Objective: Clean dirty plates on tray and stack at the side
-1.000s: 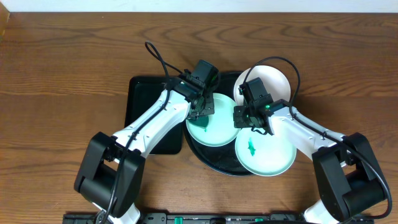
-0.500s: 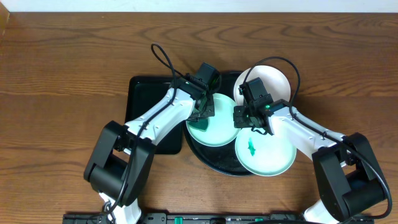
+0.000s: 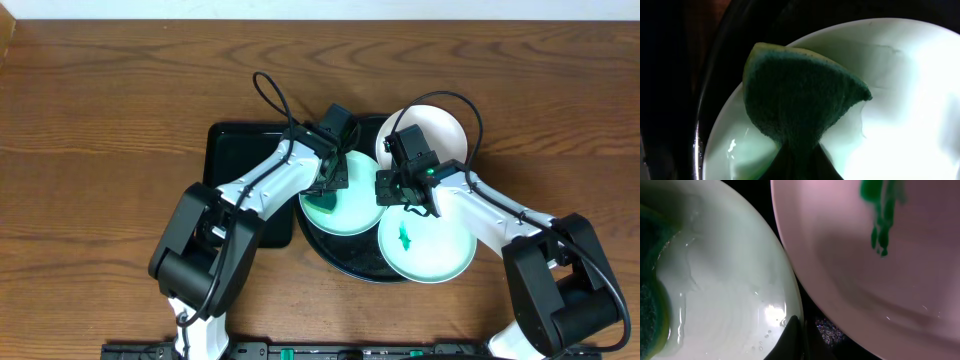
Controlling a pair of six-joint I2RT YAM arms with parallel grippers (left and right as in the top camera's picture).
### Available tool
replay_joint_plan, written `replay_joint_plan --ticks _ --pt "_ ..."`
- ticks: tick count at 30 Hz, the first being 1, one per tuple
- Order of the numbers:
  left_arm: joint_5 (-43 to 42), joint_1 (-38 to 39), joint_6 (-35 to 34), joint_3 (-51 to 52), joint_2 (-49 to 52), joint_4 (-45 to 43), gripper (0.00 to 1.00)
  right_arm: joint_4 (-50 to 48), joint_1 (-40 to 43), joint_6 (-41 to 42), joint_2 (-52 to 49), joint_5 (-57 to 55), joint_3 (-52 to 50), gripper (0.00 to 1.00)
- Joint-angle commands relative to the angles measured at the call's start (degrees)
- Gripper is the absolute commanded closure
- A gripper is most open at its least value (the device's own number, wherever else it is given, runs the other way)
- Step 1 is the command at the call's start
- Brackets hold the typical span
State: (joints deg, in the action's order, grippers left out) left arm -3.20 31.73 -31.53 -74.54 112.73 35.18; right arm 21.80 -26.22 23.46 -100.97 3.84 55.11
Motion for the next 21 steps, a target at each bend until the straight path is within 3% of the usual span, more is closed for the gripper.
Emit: replay_joint_plan --ticks 1,10,21 --pt "-2.9 0.3 0.0 1.9 4.9 0.3 0.93 0.0 -0.5 -0.3 1.2 -0.4 0.3 0.99" --pt "-9.2 0.3 0.0 1.9 4.8 0.2 0.93 0.0 -0.5 -0.3 1.2 -0.4 0.3 0.99" --pt "-15.9 0.3 5.4 1.2 4.3 -1.3 0.93 0.0 -0.5 -0.3 1.2 -0.4 0.3 0.99"
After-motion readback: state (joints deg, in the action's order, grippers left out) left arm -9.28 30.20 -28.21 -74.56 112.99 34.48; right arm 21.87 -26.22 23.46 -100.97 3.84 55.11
